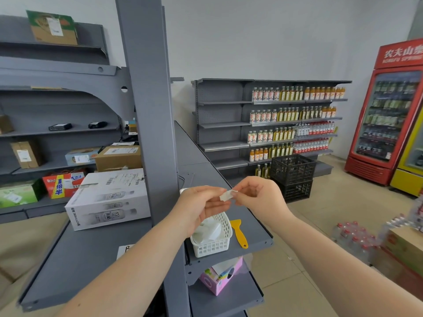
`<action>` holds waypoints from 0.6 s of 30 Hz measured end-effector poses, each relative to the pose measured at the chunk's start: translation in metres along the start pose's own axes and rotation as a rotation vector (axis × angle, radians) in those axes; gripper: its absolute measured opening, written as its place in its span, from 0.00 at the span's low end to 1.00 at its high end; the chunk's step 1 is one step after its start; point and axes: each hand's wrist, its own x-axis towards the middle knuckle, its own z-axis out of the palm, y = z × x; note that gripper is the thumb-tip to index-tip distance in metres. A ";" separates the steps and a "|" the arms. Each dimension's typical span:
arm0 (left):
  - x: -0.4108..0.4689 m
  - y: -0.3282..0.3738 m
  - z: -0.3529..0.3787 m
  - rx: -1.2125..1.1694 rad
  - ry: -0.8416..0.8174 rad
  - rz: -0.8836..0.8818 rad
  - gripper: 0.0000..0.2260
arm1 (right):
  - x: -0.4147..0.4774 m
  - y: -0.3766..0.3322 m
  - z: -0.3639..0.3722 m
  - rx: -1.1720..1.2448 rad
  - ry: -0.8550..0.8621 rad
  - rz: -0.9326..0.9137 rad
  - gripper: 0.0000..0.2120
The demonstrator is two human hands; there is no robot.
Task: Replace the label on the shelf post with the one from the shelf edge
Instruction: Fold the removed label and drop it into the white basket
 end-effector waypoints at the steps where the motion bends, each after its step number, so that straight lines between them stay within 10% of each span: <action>1: 0.001 0.000 0.000 -0.008 -0.014 -0.002 0.05 | -0.001 0.002 0.002 -0.028 0.031 -0.025 0.03; 18: 0.004 -0.009 -0.002 0.227 0.083 0.134 0.10 | -0.001 0.003 0.007 0.038 -0.069 0.027 0.06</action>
